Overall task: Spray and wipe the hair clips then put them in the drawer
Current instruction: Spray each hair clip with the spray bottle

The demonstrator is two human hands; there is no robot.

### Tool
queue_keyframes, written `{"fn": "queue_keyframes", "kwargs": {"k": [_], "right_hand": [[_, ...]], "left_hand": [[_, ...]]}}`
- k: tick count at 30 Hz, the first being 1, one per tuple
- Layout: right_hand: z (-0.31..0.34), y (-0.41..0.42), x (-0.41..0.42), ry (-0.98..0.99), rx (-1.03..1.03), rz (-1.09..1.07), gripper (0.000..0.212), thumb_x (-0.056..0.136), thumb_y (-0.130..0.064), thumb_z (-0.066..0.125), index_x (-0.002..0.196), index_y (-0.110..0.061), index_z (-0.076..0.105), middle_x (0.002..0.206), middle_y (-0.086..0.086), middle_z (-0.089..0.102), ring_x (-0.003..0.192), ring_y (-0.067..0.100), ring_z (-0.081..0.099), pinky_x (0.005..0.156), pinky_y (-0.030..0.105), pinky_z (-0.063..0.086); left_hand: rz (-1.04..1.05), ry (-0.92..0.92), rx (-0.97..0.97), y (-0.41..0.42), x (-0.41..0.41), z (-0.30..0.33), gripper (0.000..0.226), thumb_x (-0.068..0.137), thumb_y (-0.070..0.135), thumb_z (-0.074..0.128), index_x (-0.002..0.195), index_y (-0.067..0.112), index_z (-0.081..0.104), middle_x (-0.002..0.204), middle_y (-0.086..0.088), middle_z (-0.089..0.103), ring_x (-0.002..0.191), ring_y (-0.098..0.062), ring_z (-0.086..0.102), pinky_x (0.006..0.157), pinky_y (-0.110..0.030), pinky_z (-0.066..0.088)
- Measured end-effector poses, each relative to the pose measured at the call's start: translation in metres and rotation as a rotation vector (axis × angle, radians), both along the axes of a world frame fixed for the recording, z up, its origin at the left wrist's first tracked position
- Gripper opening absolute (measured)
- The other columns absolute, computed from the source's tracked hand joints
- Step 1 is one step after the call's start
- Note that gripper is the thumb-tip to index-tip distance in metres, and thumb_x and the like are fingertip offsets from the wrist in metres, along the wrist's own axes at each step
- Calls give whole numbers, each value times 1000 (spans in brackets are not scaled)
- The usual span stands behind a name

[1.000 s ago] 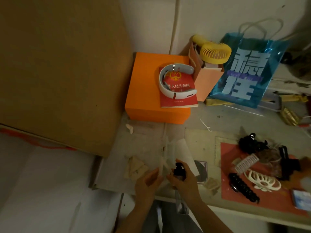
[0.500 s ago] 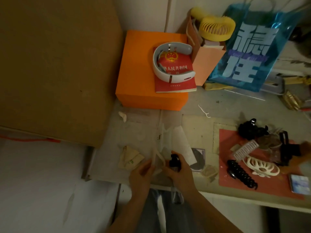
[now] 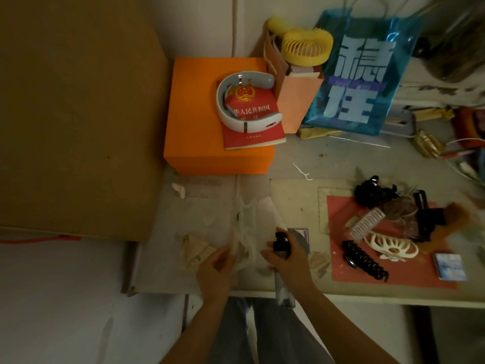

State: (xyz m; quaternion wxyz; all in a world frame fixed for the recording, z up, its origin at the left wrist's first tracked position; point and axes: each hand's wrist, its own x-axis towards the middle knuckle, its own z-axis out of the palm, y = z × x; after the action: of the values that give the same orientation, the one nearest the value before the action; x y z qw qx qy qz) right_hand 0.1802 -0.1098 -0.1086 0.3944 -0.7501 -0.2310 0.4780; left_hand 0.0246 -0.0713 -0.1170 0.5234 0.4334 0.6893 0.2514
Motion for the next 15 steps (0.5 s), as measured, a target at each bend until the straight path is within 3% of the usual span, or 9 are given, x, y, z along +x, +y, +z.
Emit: {"fn": "queue_keyframes", "kwargs": {"k": [3, 7, 11, 14, 15], "right_hand": [[10, 3, 7, -29, 17, 3, 64, 79, -7, 75, 135, -15, 44, 109, 0, 62, 97, 20, 66, 76, 46, 59], [24, 4, 16, -123, 40, 37, 66, 79, -10, 76, 136, -17, 44, 116, 0, 60, 104, 19, 63, 86, 48, 56], [42, 3, 29, -203, 83, 28, 66, 79, -13, 77, 136, -19, 45, 112, -6, 62, 101, 16, 64, 83, 44, 57], [56, -2, 45, -231, 120, -32, 64, 79, -16, 77, 134, -26, 46, 104, -22, 57, 92, -2, 63, 76, 21, 56], [61, -5, 51, -251, 130, -52, 63, 79, -17, 77, 133, -27, 46, 104, -24, 56, 90, -7, 61, 74, 16, 54]], "left_hand": [[-51, 13, 56, 4, 0, 11, 21, 84, 15, 70, 104, 19, 66, 91, 12, 65, 88, -12, 61, 72, -5, 43], [-174, -11, 61, 9, 7, 30, 48, 86, 13, 68, 132, 17, 52, 121, 10, 53, 114, -10, 49, 102, -29, 39], [-336, 19, 133, 15, 19, 45, 53, 87, 20, 68, 135, 26, 46, 129, 13, 42, 120, -4, 37, 101, -21, 30], [-402, -6, 155, 18, 30, 53, 51, 85, 24, 70, 129, 33, 47, 128, 14, 43, 118, -3, 39, 92, -9, 33], [-427, -16, 177, 18, 35, 56, 50, 84, 23, 71, 127, 34, 47, 127, 15, 44, 118, -3, 40, 93, -11, 34]]}}
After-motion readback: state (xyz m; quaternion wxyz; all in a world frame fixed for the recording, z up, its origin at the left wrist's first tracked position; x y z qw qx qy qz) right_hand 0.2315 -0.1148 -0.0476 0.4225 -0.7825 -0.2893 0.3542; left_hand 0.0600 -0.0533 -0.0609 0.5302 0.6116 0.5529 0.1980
